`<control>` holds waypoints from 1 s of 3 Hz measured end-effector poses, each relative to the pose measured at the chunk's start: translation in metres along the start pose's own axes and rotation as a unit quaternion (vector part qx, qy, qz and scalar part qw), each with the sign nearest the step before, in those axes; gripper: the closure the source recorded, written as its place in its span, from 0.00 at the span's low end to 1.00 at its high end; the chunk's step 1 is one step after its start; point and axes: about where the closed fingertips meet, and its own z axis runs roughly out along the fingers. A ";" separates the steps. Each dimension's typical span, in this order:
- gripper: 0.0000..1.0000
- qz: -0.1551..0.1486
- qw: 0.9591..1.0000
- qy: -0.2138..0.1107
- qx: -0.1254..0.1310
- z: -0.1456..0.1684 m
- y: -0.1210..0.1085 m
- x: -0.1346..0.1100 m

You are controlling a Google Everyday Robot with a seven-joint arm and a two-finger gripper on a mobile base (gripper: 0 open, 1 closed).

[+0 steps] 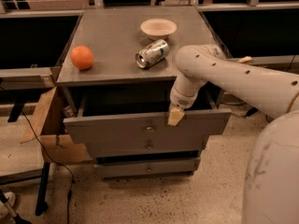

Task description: Open top drawer

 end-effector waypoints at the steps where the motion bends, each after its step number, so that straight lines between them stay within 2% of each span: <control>1: 0.65 -0.004 1.000 -0.007 0.000 -0.003 0.010 0.002; 2: 0.41 -0.011 1.000 -0.016 0.001 -0.004 0.017 0.001; 3: 0.18 -0.044 0.998 -0.045 0.001 -0.011 0.042 -0.007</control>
Offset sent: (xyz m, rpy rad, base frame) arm -0.0708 0.0114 0.0234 0.1443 -0.0647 0.1216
